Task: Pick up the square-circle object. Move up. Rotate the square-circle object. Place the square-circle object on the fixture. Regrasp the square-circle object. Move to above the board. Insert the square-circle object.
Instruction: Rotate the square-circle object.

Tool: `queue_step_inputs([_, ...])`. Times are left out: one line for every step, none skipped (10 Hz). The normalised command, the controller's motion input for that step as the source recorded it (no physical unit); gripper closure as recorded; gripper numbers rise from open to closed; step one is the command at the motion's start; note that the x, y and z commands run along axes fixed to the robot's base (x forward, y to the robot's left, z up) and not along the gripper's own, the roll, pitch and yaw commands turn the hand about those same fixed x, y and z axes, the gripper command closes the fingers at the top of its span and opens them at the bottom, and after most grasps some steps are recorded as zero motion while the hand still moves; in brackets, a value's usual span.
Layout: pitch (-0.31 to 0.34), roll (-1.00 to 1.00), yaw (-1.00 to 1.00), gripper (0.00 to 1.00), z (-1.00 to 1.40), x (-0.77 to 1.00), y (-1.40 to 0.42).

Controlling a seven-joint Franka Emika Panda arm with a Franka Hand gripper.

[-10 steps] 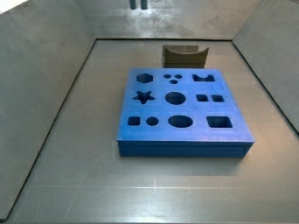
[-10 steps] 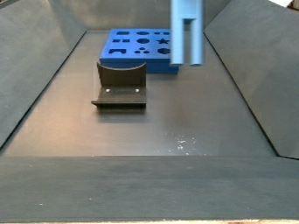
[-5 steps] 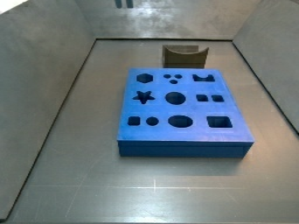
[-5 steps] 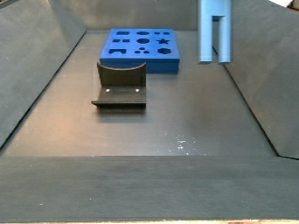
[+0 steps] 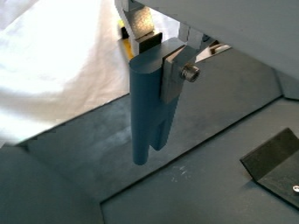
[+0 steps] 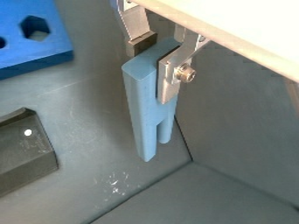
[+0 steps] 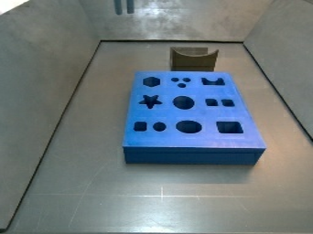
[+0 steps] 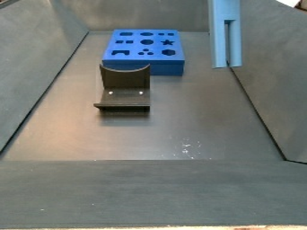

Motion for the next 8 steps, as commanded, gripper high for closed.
queue_step_inputs([-0.033, -0.48, 1.0, 1.0, 0.0, 0.07, -0.01])
queue_step_inputs([-0.058, -0.48, 1.0, 1.0, 0.01, 0.07, -0.01])
queue_step_inputs([-0.068, -0.48, 1.0, 1.0, 0.0, 0.07, -0.01])
queue_step_inputs([-0.087, -0.47, 1.0, 1.0, 0.01, 0.07, -0.01])
queue_step_inputs([-0.107, -0.47, 1.0, 1.0, 0.01, 0.07, -0.01])
queue_step_inputs([-0.121, -0.47, 1.0, 1.0, 0.01, 0.07, -0.01])
queue_step_inputs([-0.14, -0.47, 1.0, 1.0, 0.01, 0.07, -0.01])
queue_step_inputs([-0.155, -0.47, 1.0, 1.0, 0.01, 0.07, -0.01])
